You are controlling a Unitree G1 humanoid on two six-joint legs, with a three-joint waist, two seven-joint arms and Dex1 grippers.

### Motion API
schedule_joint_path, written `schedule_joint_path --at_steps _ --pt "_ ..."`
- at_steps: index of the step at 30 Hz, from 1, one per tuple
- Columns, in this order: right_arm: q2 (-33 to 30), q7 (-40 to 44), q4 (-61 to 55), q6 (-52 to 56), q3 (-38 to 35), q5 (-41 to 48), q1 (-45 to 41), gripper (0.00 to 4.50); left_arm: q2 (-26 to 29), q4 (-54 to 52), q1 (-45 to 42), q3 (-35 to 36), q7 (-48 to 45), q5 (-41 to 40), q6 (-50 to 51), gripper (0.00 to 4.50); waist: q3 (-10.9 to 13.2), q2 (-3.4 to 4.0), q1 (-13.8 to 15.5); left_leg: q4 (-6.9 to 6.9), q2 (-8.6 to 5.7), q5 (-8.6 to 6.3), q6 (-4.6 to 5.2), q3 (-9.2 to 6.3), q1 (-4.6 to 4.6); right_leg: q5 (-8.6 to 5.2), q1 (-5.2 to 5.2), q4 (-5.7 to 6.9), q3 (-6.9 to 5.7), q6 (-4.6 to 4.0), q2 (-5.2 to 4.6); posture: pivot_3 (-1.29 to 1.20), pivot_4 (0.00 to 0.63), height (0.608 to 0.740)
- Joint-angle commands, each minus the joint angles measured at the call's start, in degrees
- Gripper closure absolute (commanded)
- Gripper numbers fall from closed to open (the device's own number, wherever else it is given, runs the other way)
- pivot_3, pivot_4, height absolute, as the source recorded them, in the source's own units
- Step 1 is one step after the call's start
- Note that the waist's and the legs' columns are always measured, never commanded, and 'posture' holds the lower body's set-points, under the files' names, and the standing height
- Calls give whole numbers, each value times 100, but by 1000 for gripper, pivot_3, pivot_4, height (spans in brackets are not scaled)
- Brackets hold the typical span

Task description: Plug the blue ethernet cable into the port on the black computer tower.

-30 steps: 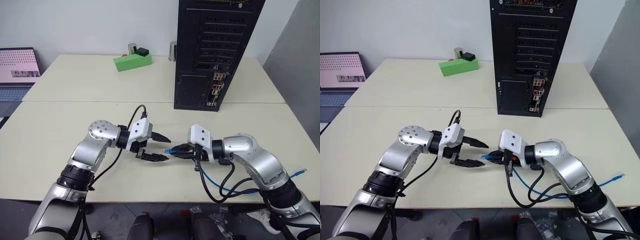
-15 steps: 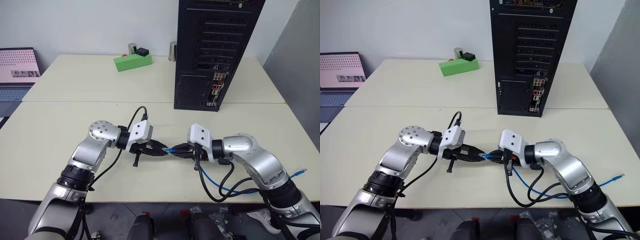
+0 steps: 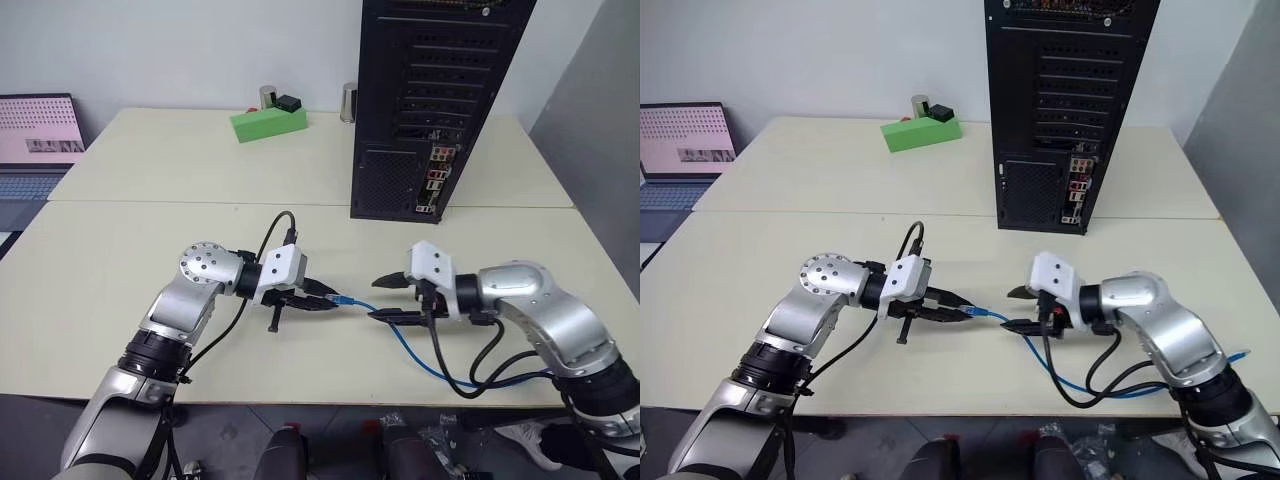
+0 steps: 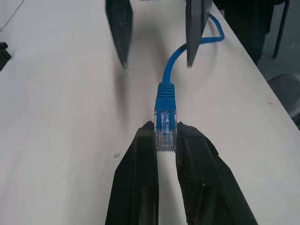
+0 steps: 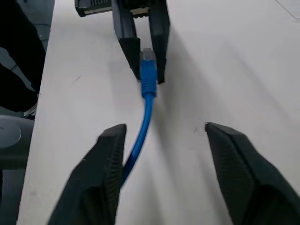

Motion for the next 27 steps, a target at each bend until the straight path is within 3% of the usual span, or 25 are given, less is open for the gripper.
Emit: schedule_joint_path --at_steps 1,4,13,20,27 --pt "100 -95 -270 474 -512 672 201 499 -124 32 139 79 220 182 -983 4231 0 0 -13 0 0 0 0 0 0 0 0 1 1 0 0 0 150 740" --pt "420 -401 -306 1016 -918 1311 398 20 -199 328 308 34 415 550 -2447 4231 0 0 -16 0 1 0 0 1 3 0 0 4 3 -1 1 0 150 740" --pt "1352 -1421 -310 1839 -1166 2136 671 0 -237 1837 110 69 1224 1251 -5823 4231 -1 -1 4 1 0 0 0 0 2 1 3 2 1 0 0 0 150 740" --pt "1781 -1895 -245 1877 -1048 2214 759 0 -220 2406 -62 30 1983 1554 -6799 4231 -1 -1 -3 2 -1 0 0 0 2 1 3 3 1 0 0 0 150 740" --pt "1951 -2056 -167 1879 -1007 2263 789 0 -210 2578 -229 -43 2605 1822 -7123 4231 -1 -1 -3 2 -2 0 0 -1 1 1 2 5 0 1 0 0 150 740"
